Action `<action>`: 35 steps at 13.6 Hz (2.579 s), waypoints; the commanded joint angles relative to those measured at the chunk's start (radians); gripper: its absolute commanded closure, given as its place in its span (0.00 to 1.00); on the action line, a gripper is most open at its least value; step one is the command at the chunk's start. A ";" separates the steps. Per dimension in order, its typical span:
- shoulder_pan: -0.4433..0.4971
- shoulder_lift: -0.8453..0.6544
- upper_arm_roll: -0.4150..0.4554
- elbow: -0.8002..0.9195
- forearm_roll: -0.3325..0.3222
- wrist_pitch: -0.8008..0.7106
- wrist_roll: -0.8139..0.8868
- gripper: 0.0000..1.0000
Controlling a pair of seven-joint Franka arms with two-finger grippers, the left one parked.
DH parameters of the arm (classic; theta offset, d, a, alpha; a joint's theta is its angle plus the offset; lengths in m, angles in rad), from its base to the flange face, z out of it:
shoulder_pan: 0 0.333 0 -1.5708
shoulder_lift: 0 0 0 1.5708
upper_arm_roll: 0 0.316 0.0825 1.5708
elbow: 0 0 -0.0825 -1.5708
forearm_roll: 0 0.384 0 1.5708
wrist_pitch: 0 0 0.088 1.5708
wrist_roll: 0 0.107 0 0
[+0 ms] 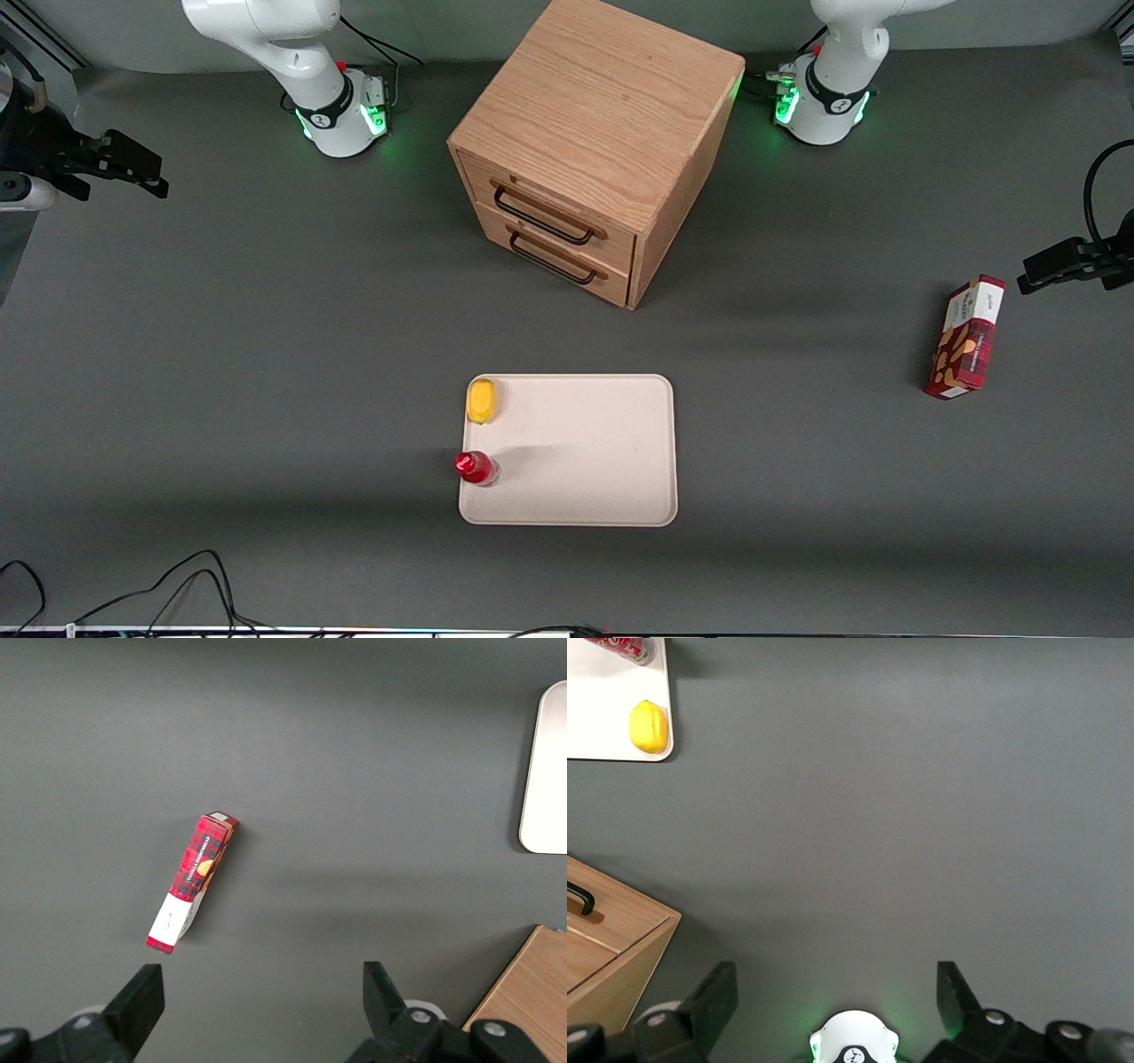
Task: Open upper drawer
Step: 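Move the right gripper toward the upper drawer's black handle, then hook the right gripper fingers behind the upper drawer's black handle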
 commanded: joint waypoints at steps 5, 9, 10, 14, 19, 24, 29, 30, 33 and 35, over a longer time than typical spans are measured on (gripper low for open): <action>0.008 0.032 -0.004 0.064 -0.010 -0.014 0.011 0.00; 0.011 0.041 0.083 0.118 0.098 -0.034 -0.167 0.00; 0.011 0.041 0.088 0.117 0.185 -0.049 -0.179 0.00; 0.014 0.139 0.175 0.173 0.328 -0.054 -0.228 0.00; 0.016 0.292 0.341 0.177 0.404 -0.045 -0.451 0.00; 0.017 0.489 0.507 0.154 0.402 0.107 -0.428 0.00; 0.056 0.610 0.531 0.147 0.387 0.234 -0.321 0.00; 0.068 0.613 0.541 0.126 0.382 0.260 -0.308 0.00; 0.070 0.613 0.568 0.045 0.361 0.346 -0.307 0.00; 0.068 0.609 0.587 0.016 0.353 0.368 -0.307 0.00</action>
